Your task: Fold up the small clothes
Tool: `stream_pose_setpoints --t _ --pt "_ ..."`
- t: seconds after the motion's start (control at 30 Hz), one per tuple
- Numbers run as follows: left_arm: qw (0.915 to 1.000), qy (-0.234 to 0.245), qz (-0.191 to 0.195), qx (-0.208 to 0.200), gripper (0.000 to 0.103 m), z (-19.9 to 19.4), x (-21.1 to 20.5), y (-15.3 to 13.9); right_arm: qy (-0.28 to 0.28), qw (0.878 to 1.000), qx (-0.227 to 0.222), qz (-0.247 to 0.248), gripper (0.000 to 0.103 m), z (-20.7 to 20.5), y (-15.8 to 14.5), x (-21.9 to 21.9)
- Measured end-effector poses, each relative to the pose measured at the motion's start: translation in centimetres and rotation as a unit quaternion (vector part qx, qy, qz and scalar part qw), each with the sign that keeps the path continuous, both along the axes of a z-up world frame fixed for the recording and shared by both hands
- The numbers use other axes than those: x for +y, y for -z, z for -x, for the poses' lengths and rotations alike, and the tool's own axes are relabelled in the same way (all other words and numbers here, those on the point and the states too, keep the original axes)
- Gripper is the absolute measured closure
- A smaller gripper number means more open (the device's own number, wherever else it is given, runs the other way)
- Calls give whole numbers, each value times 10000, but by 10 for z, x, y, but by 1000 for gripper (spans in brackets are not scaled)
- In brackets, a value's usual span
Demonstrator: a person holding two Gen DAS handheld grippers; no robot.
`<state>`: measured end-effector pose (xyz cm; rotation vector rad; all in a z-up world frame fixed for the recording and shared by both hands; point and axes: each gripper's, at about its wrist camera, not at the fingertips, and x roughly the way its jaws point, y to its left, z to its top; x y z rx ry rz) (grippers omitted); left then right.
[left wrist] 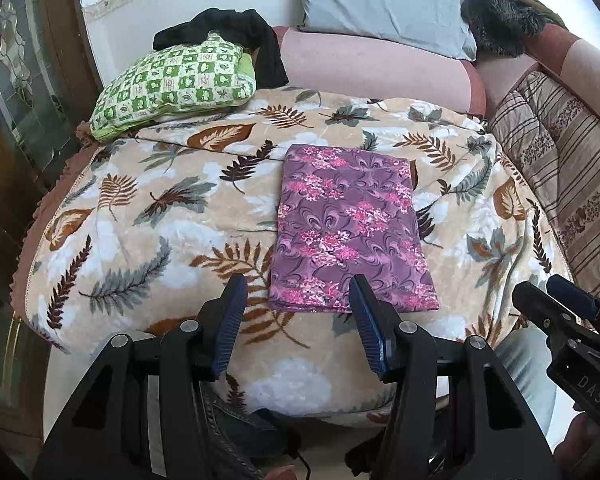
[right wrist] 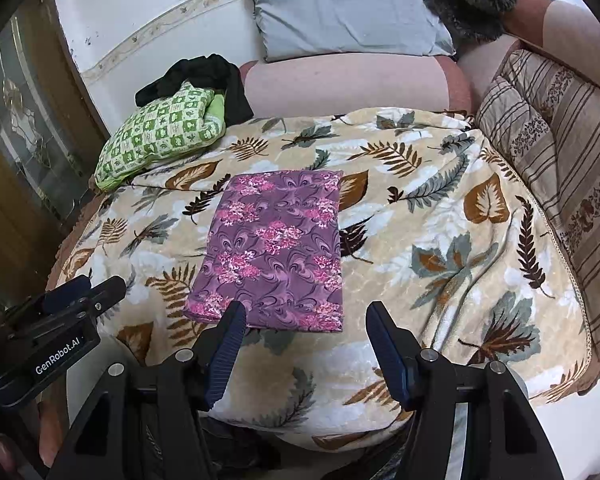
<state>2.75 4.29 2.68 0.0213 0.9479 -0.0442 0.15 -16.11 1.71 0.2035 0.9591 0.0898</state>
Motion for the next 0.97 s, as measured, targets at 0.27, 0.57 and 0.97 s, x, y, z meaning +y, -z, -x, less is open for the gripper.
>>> stream_pose_setpoints --t 0.27,0.57,0.97 --pt "10000 -19 -42 10 50 -3 3 -1 -40 10000 15 -13 43 -6 -1 -5" --pt "10000 -45 -85 -12 50 -4 4 -1 -84 10000 -31 -2 43 -7 -1 -2" --pt "9998 -52 -201 0 50 -14 8 5 -57 10000 -11 -37 43 -8 2 -6"
